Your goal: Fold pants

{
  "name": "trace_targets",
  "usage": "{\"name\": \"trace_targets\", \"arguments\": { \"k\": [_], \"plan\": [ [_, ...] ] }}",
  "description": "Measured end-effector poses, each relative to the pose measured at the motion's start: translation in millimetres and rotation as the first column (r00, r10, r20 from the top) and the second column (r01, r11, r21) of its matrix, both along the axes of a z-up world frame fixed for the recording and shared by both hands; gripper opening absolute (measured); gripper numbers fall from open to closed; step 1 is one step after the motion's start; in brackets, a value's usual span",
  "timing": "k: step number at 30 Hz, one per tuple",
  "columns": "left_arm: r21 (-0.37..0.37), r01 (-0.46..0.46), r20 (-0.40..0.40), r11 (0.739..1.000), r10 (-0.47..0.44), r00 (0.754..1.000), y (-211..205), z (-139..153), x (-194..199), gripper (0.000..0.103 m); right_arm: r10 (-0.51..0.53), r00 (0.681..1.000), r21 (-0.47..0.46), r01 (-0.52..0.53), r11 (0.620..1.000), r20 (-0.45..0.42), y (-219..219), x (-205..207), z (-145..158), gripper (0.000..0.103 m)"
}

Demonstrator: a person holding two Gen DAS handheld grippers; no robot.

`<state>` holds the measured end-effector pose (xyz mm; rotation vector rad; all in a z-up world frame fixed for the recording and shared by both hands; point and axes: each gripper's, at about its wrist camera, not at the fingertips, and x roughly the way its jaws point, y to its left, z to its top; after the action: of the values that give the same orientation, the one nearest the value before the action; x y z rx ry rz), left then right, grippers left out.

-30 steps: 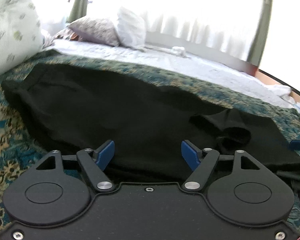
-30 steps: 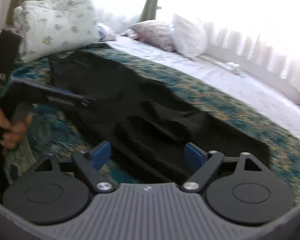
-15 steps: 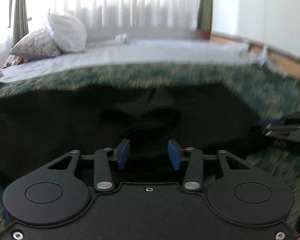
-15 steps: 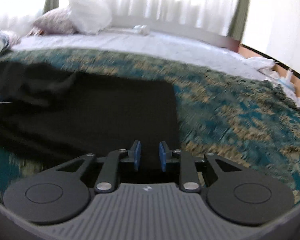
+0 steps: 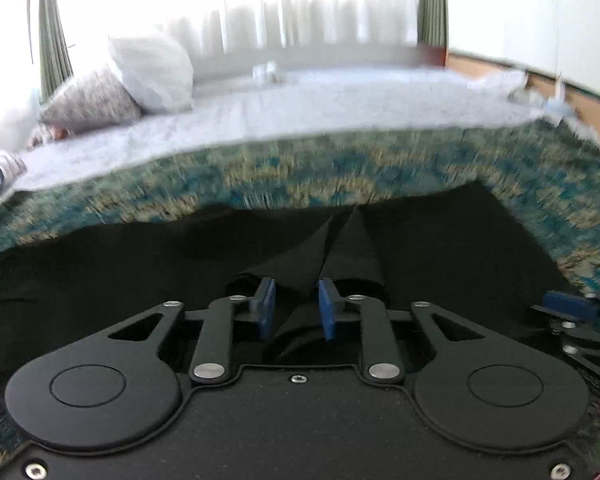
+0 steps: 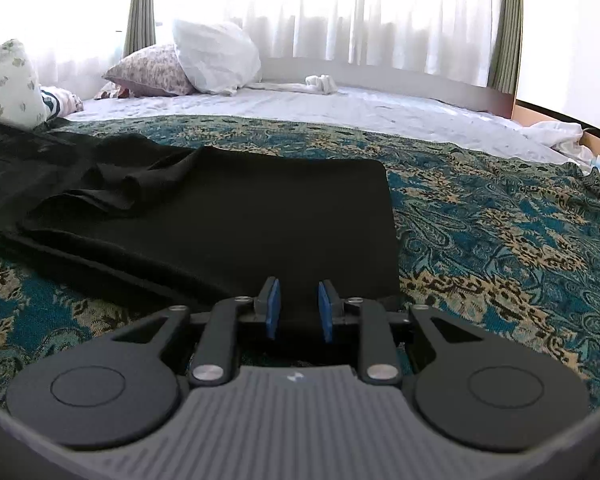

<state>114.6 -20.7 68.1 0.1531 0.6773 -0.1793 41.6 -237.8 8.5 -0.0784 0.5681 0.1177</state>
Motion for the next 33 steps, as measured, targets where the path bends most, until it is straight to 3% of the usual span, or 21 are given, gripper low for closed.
{"name": "trace_targets", "arguments": {
  "k": [2, 4, 8, 12, 15, 18, 21, 24, 26, 27, 29, 31, 33],
  "plan": [
    [0.057, -0.017, -0.106, 0.998, 0.023, 0.994, -5, -14, 23, 0.02, -0.002, 1.0, 0.017, 0.002, 1.0, 0.004, -2, -1, 0, 0.032],
    [0.061, 0.0, -0.162, 0.998, 0.01, 0.987, -6, -26, 37, 0.02, -0.005, 1.0, 0.035, 0.004, 0.999, 0.004, -5, 0, -1, 0.036],
    [0.132, -0.011, -0.115, 0.991, 0.026, 0.993, -12, -23, 65, 0.023, -0.007, 1.0, 0.066, 0.006, 0.998, 0.008, -9, 0, -1, 0.043],
    [0.179, -0.179, -0.019, 0.967, 0.185, 0.983, 6, -6, 103, 0.023, -0.007, 1.0, 0.085, 0.006, 0.996, 0.011, -12, 0, -2, 0.044],
    [0.127, -0.227, 0.017, 0.966, 0.227, 0.974, 23, 11, 104, 0.021, -0.003, 1.0, 0.091, 0.001, 0.996, 0.014, -13, 1, -2, 0.045],
    [0.036, -0.117, 0.009, 0.992, 0.117, 0.993, 19, 26, 81, 0.021, 0.0, 1.0, 0.097, -0.002, 0.995, 0.018, -13, 0, -2, 0.046],
    [-0.045, 0.095, -0.035, 0.994, -0.097, 0.995, -1, 28, 48, 0.02, 0.003, 1.0, 0.093, -0.005, 0.996, 0.021, -12, 0, -2, 0.047],
    [-0.173, 0.295, -0.131, 0.94, -0.319, 0.939, -23, 13, 23, 0.019, 0.004, 1.0, 0.086, -0.005, 0.996, 0.022, -10, -1, -2, 0.048],
    [-0.261, 0.342, -0.192, 0.903, -0.396, 0.898, -34, -1, 20, 0.019, 0.003, 1.0, 0.084, -0.005, 0.996, 0.021, -10, -1, -2, 0.048],
    [-0.271, 0.337, -0.216, 0.902, -0.398, 0.892, -38, -10, 23, 0.019, 0.003, 1.0, 0.082, -0.004, 0.997, 0.021, -9, -1, -2, 0.048],
    [-0.194, 0.275, -0.233, 0.942, -0.317, 0.919, -42, -22, 35, 0.018, 0.002, 1.0, 0.078, -0.004, 0.997, 0.021, -9, -1, -2, 0.048],
    [-0.123, 0.178, -0.182, 0.976, -0.198, 0.963, -33, -25, 48, 0.013, 0.002, 1.0, 0.076, -0.003, 0.997, 0.022, -8, -1, -2, 0.048],
    [-0.031, 0.023, -0.123, 0.999, -0.026, 0.992, -17, -20, 63, 0.013, 0.001, 1.0, 0.074, -0.003, 0.997, 0.023, -7, -1, -2, 0.048]
  ]
}}
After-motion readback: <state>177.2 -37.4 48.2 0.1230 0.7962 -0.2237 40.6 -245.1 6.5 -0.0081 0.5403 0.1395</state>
